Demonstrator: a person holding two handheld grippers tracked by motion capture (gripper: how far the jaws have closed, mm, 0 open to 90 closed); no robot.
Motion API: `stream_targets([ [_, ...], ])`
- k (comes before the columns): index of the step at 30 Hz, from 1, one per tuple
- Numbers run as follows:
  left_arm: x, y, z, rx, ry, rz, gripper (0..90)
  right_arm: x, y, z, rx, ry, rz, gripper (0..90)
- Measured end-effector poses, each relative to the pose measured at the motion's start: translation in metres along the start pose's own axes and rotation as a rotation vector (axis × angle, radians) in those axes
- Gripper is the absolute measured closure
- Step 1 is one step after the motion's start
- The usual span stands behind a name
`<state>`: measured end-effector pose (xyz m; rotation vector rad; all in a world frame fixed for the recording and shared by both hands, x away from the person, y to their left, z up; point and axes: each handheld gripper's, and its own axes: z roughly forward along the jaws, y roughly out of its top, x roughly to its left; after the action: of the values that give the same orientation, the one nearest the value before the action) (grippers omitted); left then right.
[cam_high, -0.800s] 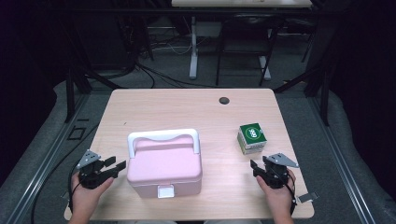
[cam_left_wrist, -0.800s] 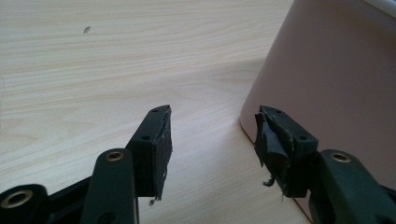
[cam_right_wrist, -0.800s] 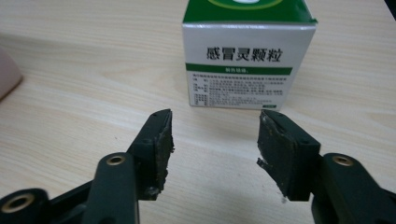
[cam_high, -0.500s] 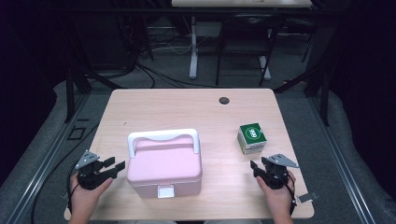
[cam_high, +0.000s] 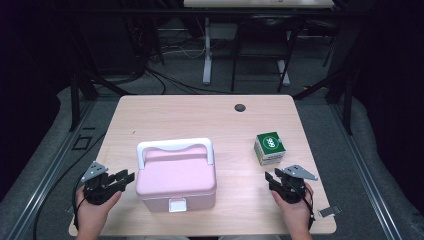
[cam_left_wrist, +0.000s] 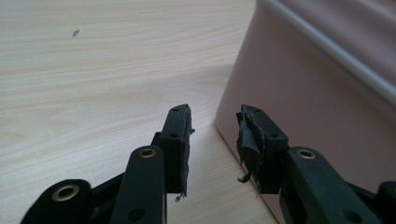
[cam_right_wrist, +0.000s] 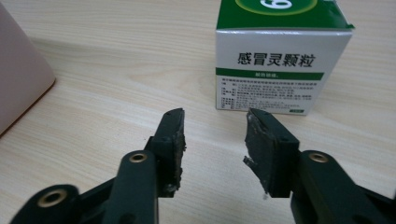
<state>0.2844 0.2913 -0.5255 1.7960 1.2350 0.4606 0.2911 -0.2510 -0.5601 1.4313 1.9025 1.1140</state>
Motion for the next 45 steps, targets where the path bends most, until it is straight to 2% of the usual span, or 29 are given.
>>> stream_targets([
  [4, -0.006, -0.003, 0.000, 0.018, -0.004, 0.017, 70.4, 0.006, 0.002, 0.000, -0.024, 0.010, -0.004, 58.8],
  [8, -0.008, -0.006, 0.000, 0.034, -0.013, 0.019, 74.9, 0.011, 0.003, -0.002, -0.013, 0.023, -0.019, 58.7],
  [10, -0.010, -0.006, 0.000, 0.038, -0.022, 0.028, 77.6, 0.014, 0.004, -0.003, -0.035, 0.053, -0.015, 61.6],
  [11, -0.011, -0.007, 0.000, 0.035, -0.025, 0.030, 78.8, 0.015, 0.005, -0.004, -0.020, 0.074, -0.013, 61.8],
  [15, -0.016, -0.007, -0.003, 0.028, -0.036, 0.035, 83.4, 0.022, 0.007, -0.004, -0.036, 0.056, -0.028, 59.1],
  [17, -0.020, -0.007, -0.004, 0.028, -0.044, 0.041, 86.9, 0.029, 0.010, -0.004, -0.049, 0.065, -0.042, 60.8],
  [19, -0.024, -0.006, -0.004, 0.028, -0.048, 0.045, 89.1, 0.032, 0.010, -0.003, -0.058, 0.071, -0.053, 67.0],
  [20, -0.024, -0.006, -0.004, 0.028, -0.048, 0.045, 89.4, 0.032, 0.010, -0.003, -0.058, 0.071, -0.053, 67.0],
  [21, -0.026, -0.006, -0.004, 0.031, -0.051, 0.046, 89.6, 0.036, 0.009, -0.003, -0.057, 0.082, -0.059, 73.2],
  [24, -0.030, -0.006, 0.000, 0.043, -0.076, 0.054, 89.8, 0.037, 0.009, -0.005, -0.036, 0.119, -0.060, 80.4],
  [27, -0.033, -0.005, 0.002, 0.041, -0.075, 0.064, 90.0, 0.040, 0.009, -0.004, -0.035, 0.145, -0.060, 84.8],
  [31, -0.031, -0.005, 0.002, 0.028, -0.086, 0.048, 90.0, 0.046, 0.010, -0.003, -0.017, 0.169, -0.079, 87.5],
  [33, -0.030, -0.004, 0.003, 0.019, -0.087, 0.037, 90.0, 0.050, 0.010, -0.001, -0.013, 0.198, -0.091, 88.9],
  [37, -0.030, -0.003, 0.005, 0.014, -0.101, 0.031, 90.0, 0.057, 0.012, 0.001, -0.002, 0.208, -0.121, 90.0],
  [38, -0.033, -0.003, 0.007, 0.012, -0.111, 0.034, 90.0, 0.062, 0.012, 0.003, 0.000, 0.240, -0.134, 90.0],
  [40, -0.034, -0.002, 0.009, 0.012, -0.116, 0.036, 90.0, 0.064, 0.012, 0.003, 0.001, 0.246, -0.138, 90.0],
  [43, -0.041, 0.001, 0.016, 0.011, -0.133, 0.053, 90.0, 0.073, 0.012, 0.008, 0.007, 0.287, -0.155, 90.0],
  [45, -0.044, 0.002, 0.020, 0.011, -0.140, 0.064, 90.0, 0.077, 0.013, 0.009, 0.003, 0.298, -0.160, 90.0],
])
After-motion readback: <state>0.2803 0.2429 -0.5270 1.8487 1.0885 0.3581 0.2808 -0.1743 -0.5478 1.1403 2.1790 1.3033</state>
